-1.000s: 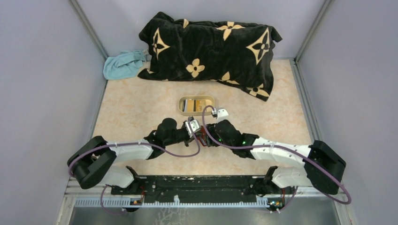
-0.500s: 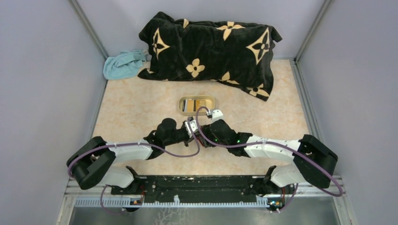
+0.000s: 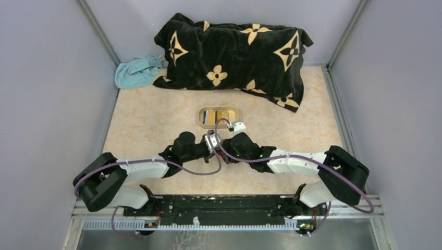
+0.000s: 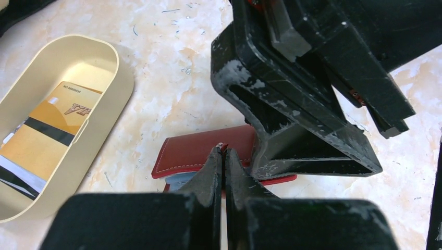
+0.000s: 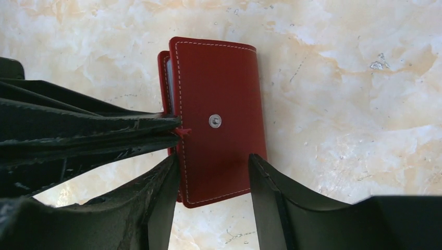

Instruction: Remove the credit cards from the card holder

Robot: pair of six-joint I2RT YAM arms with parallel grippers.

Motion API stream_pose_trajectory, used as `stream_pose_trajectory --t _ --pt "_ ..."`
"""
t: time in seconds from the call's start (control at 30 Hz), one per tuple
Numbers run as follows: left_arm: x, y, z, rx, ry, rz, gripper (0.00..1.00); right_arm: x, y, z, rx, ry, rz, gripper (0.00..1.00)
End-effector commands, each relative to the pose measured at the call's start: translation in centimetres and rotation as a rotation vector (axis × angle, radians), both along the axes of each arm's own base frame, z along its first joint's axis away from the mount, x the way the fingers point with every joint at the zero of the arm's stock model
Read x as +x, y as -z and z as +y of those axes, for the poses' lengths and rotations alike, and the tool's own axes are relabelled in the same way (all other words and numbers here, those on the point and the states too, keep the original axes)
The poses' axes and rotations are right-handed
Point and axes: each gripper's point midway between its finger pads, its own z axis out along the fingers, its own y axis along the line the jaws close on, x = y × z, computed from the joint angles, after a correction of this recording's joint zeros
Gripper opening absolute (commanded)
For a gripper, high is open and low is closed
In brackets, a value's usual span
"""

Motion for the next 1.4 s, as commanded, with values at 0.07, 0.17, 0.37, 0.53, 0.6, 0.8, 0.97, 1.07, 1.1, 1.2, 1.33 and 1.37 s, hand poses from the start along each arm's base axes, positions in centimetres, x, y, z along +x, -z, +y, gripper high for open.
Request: stream_pose_trajectory --t 0.07,0.17,0.37,0.53,0.6,0.8,0.97,1.07,1.1,1.2,1.33,1.37 --pt "0.2 -1.3 0.3 -0.025 -0.01 -0.041 0.01 2.0 -2.4 -0.2 0.099 0.082 -0.033 0.5" --pt "0.2 -1.2 0.6 -0.019 -0.019 -0.042 0.01 2.3 -3.0 -1.0 0.13 0.101 -0.035 0.49" --pt "0.0 -1.1 0.9 -0.016 -0.024 -0.042 0.01 2.8 -2.9 -2.5 0.131 0.134 -0.034 0.48" --pt "-0.2 -1.0 1.1 -0.014 -0.023 -0.039 0.01 2.8 -2.5 -2.4 0.13 0.125 -0.027 0.45" --pt "-0.4 -1.0 1.3 -0.011 -0.024 -0.038 0.01 2.9 -2.3 -2.2 0.133 0.123 -0.023 0.44" --pt "-1.0 -0.3 2.4 -0.002 -0.049 -0.01 0.02 3.6 -2.1 -1.7 0.159 0.118 -0.016 0.38" --pt "-1.5 0.3 3.7 -0.006 -0.108 0.034 0.02 4.7 -2.3 -2.7 0.168 0.141 -0.018 0.17" --pt "-1.3 1.2 4.5 0.006 -0.161 0.07 0.06 4.8 -2.2 -2.9 0.167 0.137 -0.013 0.06" --pt "-1.2 1.5 4.8 0.013 -0.187 0.083 0.08 4.8 -2.1 -2.9 0.171 0.135 -0.011 0.02" --pt "-0.1 2.4 5.9 0.026 -0.305 0.127 0.13 4.5 -1.8 -2.5 0.187 0.123 0.006 0.0" --pt "1.0 3.5 7.1 0.037 -0.44 0.176 0.2 3.9 -0.4 -2.6 0.192 0.122 0.041 0.0" --pt "1.4 3.7 7.6 0.039 -0.493 0.188 0.26 3.6 0.0 -2.7 0.19 0.124 0.05 0.0"
